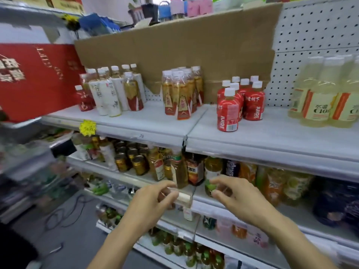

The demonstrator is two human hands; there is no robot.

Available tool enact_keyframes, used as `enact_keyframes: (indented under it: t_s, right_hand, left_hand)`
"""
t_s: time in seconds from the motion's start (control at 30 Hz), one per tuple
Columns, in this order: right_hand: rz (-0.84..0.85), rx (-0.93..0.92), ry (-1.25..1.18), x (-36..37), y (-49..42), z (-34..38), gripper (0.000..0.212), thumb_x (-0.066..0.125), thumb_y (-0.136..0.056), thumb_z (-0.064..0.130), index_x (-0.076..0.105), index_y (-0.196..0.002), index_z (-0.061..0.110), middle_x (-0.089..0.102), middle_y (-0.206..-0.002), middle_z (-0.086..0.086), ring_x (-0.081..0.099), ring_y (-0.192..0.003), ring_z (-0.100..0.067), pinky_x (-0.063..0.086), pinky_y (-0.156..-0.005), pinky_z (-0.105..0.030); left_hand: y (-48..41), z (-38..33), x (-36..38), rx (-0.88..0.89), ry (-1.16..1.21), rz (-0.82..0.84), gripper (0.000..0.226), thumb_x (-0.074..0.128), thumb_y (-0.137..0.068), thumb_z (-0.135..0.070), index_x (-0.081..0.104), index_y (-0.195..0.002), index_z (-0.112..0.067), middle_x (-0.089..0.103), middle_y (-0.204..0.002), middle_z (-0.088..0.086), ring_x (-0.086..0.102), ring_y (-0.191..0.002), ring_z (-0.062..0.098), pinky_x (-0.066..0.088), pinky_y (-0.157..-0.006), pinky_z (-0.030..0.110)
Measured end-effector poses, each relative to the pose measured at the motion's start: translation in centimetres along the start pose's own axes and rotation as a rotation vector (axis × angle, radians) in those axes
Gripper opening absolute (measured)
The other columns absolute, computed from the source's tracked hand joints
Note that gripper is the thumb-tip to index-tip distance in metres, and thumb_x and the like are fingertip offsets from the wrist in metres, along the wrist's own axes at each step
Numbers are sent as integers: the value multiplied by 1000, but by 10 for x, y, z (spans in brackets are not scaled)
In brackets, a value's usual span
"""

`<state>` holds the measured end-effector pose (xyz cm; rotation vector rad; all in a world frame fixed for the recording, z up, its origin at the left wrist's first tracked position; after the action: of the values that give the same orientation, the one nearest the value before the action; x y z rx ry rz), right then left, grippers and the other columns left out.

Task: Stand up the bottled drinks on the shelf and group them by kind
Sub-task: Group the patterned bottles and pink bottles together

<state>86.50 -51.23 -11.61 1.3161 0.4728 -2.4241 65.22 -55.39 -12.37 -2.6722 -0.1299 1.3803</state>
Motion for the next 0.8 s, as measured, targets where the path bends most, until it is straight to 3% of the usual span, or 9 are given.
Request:
enact_keyframes:
  t_s: [0.13, 0.3, 0.43, 0.53, 0.63, 0.7, 0.8]
  right_hand:
    - [-91, -6, -41, 18, -70, 59, 29, 56, -97, 40, 60, -126, 39, 64, -101, 18, 60, -93, -2, 54, -85, -33]
    - [-211, -15, -131, 26, -144, 119, 24, 58, -96, 36, 63, -119, 35, 65, -98, 17, 61, -90, -1, 55, -83, -32]
    - [-273, -32, -146, 28, -201, 153, 22, 59, -96, 33, 66, -118, 30, 65, -98, 16, 60, -89, 0, 55, -84, -32]
    - [-294, -67, -157, 29, -248, 173, 24, 61, -96, 30, 68, -118, 26, 68, -99, 12, 62, -91, -2, 55, -84, -32]
    - [-276, -114, -169, 28, -302, 190, 30, 63, -95, 28, 65, -124, 22, 67, -105, 8, 61, -94, -2, 49, -78, -15]
    - [-244, -116, -188, 28, -341, 198, 39, 64, -94, 28, 58, -132, 21, 64, -115, 5, 58, -95, 0, 45, -73, -11]
    - [-182, -38, -298, 32, -400, 195, 62, 70, -91, 28, 41, -145, 22, 53, -129, -1, 59, -106, -12, 50, -84, -26]
  left_hand:
    - [-35, 54, -73, 69, -19, -55, 26, 62, -94, -38, 66, -120, -33, 67, -87, -21, 61, -80, -6, 49, -69, 14]
    - [-89, 116, -150, 125, -10, -74, 25, 64, -94, -34, 68, -119, -29, 68, -87, -15, 62, -78, -2, 46, -67, 11]
    - [-134, 150, -189, 175, 18, -102, 32, 67, -93, -34, 67, -123, -24, 69, -94, -15, 65, -85, -1, 52, -78, 19]
    - [-169, 168, -211, 191, 56, -153, 43, 68, -92, -33, 59, -133, -24, 65, -116, -13, 60, -102, 0, 53, -91, 28]
    - [-209, 185, -232, 162, 103, -211, 55, 68, -92, -32, 48, -143, -22, 55, -136, -7, 52, -115, 4, 48, -100, 34]
    - [-237, 198, -245, 107, 156, -261, 66, 69, -91, -33, 39, -148, -21, 45, -147, -4, 47, -123, 7, 43, -106, 36]
    - [-272, 223, -265, 17, 237, -377, 85, 73, -88, -35, 23, -154, -18, 28, -155, 1, 34, -141, 18, 32, -117, 44]
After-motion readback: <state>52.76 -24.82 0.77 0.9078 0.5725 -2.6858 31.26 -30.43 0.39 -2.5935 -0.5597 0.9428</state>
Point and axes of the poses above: each hand's wrist, its own y-axis away from the middle knuckle, its own x-axis out of the palm, z = x × y, the point moved 8 cm from there along -y, towards the middle knuckle
